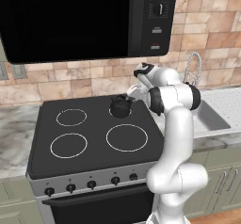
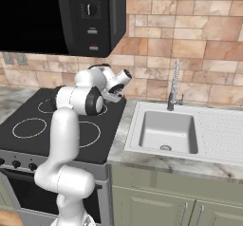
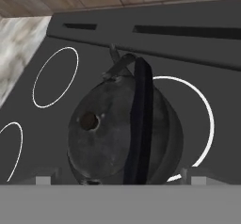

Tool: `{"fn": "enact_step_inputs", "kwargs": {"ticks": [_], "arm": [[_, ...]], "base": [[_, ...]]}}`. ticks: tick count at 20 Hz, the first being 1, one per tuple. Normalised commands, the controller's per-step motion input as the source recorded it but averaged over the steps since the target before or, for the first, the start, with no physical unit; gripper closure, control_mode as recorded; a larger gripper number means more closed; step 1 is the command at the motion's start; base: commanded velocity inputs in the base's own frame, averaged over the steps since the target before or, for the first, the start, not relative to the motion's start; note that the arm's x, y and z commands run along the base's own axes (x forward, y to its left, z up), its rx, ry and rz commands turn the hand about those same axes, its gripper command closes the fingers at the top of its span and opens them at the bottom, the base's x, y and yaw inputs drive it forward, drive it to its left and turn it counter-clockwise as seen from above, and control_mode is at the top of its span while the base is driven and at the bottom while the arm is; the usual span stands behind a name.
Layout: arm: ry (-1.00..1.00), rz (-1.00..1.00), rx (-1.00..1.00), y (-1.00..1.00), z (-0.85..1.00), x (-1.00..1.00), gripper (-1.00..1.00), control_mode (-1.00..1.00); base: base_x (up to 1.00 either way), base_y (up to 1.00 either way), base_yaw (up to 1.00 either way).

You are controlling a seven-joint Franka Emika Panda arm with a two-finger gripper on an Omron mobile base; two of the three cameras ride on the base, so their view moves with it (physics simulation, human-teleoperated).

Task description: The kettle is done boiling. Turn off the stove, then wait for 300 timesteps before moving the kettle to the dining table.

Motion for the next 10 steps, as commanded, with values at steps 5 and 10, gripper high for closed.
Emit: {"fn": "enact_step_inputs", "kwargs": {"ticks": [5,10], "arm": [[0.06,0.01,0.00,0.02,-0.06,0.06,-1.00,-1.00],[0.05,0.02,0.00,0.01,-0.09,0.06,-1.00,-1.00]], "base": [[0.00,0.00,0.00],[0.00,0.00,0.00]]}}
